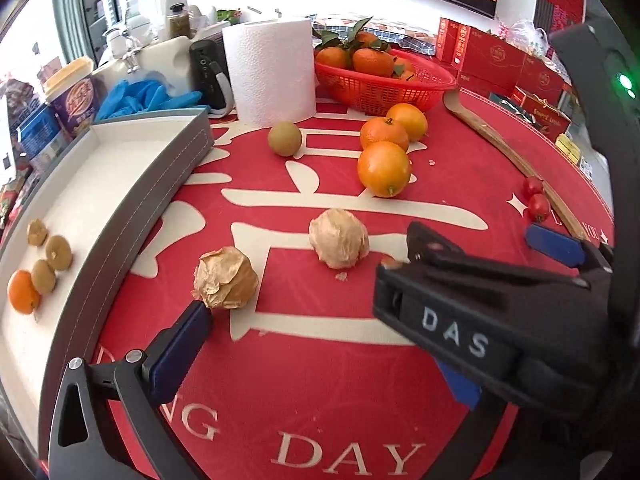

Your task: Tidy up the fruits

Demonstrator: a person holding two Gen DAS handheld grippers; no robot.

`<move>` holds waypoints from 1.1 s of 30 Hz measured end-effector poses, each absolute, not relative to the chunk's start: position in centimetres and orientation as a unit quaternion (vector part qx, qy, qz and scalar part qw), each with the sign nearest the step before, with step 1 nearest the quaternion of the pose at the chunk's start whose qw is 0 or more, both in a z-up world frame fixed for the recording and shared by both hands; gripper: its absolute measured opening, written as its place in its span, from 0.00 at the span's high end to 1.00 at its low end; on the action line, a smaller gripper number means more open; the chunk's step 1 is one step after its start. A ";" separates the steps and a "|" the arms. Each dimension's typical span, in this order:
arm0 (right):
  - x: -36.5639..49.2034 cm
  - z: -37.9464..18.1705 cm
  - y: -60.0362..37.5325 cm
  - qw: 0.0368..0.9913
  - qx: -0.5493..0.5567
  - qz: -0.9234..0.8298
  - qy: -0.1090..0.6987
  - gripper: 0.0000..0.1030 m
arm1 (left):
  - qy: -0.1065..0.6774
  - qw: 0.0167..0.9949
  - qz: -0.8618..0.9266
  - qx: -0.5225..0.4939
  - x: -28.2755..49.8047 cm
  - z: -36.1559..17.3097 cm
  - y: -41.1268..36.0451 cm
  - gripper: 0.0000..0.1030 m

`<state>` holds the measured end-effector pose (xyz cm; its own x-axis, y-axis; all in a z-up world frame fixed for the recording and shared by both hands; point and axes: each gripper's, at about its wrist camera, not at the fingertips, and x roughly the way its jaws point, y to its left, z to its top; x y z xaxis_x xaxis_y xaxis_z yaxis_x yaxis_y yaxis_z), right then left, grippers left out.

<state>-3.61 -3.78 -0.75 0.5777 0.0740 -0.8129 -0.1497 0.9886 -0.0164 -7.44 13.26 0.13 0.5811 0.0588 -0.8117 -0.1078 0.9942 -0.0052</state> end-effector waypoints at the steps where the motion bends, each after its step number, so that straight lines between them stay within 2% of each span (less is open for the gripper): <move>1: -3.6 -0.8 -3.8 0.887 -0.042 0.063 0.455 0.00 | 0.455 0.889 0.050 -0.028 -7.3 0.1 13.3 0.00; 33: -2.6 -0.7 -4.3 0.889 -0.030 0.043 0.456 0.00 | 0.454 0.887 0.071 -0.039 -5.2 0.1 13.4 0.00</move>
<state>-2.60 -4.29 -0.74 0.5810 0.0484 -0.8125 -0.1030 0.9946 -0.0144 -5.16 13.37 0.10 0.5772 0.0911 -0.8115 -0.1619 0.9868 -0.0043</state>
